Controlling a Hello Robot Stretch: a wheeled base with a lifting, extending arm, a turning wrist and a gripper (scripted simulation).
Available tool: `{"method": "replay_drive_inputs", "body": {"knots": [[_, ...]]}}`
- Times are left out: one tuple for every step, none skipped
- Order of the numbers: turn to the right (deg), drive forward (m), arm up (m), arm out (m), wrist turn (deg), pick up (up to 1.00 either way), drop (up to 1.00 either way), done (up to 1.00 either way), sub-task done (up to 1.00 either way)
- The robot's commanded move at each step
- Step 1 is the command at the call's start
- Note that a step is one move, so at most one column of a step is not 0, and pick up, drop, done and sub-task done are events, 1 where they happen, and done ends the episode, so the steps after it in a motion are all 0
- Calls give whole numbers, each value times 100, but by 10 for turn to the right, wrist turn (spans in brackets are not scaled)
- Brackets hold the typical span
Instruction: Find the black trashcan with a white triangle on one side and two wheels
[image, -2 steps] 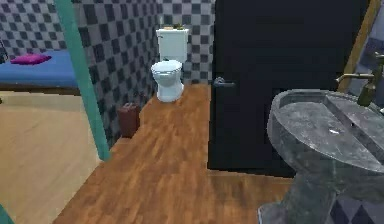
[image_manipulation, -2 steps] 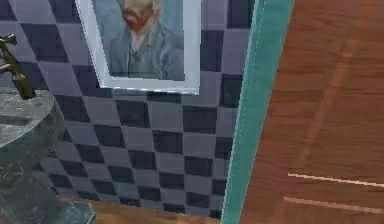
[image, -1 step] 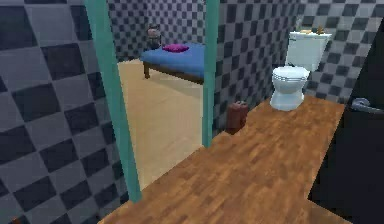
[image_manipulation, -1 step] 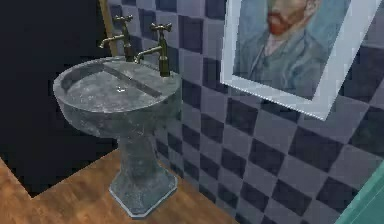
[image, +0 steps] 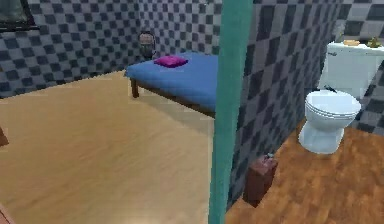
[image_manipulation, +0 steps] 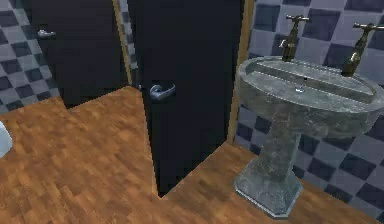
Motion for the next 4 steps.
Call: {"method": "replay_drive_inputs", "body": {"knots": [[-90, 0, 0, 0, 0, 0, 0, 0, 0], [0, 30, 0, 0, 0, 0, 0, 0, 0], [-300, 0, 0, 0, 0, 0, 0, 0, 0], [0, 90, 0, 0, 0, 0, 0, 0, 0]]}}
